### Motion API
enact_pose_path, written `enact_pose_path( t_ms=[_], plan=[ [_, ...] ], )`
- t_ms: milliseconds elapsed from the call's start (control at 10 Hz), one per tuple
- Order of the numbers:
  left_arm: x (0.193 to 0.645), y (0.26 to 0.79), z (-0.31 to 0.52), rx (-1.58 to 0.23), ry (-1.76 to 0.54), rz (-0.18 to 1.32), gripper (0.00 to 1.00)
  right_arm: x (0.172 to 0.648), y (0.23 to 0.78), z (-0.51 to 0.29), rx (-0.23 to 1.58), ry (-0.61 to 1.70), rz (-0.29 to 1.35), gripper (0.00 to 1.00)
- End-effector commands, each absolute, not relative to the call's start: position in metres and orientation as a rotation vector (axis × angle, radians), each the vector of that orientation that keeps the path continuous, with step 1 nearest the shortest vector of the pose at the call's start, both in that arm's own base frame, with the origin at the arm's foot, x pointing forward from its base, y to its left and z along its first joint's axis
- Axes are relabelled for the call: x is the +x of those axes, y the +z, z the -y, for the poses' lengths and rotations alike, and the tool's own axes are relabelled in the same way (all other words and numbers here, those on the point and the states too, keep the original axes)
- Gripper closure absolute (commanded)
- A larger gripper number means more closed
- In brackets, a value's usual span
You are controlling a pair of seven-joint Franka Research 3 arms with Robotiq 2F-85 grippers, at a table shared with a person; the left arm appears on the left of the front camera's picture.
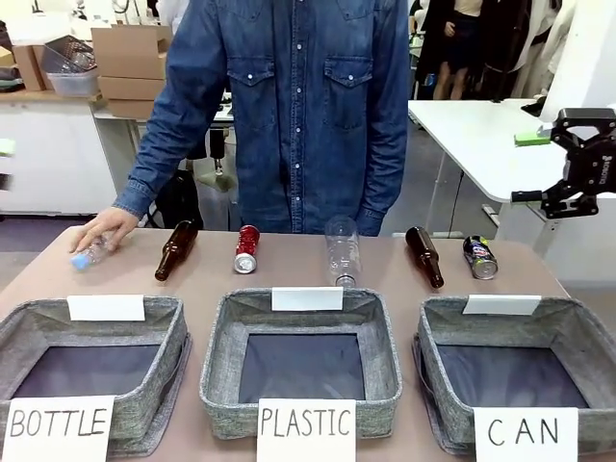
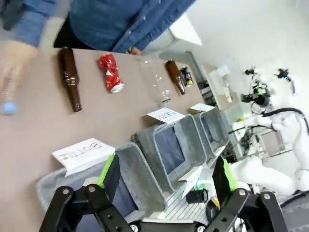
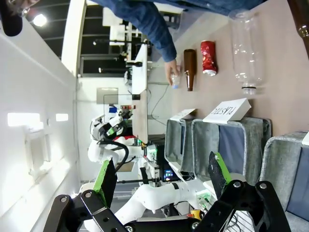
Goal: Sort the can waste into the basket.
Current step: Pick up the can waste from the table and place it in the right Fabric basket.
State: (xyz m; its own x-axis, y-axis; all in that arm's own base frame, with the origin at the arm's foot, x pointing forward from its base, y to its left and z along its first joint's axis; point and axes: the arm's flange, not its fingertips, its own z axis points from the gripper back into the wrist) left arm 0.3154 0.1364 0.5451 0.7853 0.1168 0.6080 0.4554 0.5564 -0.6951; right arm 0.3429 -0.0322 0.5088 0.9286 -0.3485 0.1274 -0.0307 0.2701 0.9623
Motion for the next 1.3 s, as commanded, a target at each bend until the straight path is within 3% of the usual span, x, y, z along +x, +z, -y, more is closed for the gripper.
enact_pose_path(
  t_ms=[0,400,800,1200],
  plan=[
    [0.279,0.555,-0.17,-0.926,-0.135,0.748,0.0,0.348,0.51,0.03,1.308,-0.207,0.366,0.0],
    [0.304,0.553,-0.147,-0.851,-0.109,0.655,0.0,0.348,0.51,0.03,1.308,-0.207,0.366,0.0],
    [0.398,0.535,-0.063,-0.87,-0.31,0.338,0.0,0.348,0.51,0.03,1.308,-0.207,0.366,0.0],
    [0.351,0.558,-0.109,-0.874,-0.267,0.491,0.0,0.348,0.51,0.03,1.308,-0.207,0.366,0.0]
  ],
)
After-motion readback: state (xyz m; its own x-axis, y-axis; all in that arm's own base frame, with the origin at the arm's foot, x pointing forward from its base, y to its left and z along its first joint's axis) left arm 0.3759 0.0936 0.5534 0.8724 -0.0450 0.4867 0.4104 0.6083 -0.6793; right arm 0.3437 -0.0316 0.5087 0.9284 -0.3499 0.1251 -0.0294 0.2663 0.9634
